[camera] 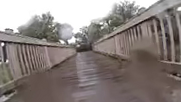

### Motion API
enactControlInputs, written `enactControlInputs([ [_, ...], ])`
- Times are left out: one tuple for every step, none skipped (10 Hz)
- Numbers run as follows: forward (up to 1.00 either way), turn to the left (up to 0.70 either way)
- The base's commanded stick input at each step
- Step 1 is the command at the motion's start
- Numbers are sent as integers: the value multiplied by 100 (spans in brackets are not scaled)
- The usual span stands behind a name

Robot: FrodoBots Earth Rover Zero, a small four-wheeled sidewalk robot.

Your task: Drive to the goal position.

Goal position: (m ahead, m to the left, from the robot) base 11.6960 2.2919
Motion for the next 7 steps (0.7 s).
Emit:
enactControlInputs([
  [85, 0],
  [85, 0],
  [85, 0],
  [85, 7],
  [85, 34],
  [85, 29],
  [85, 2],
])
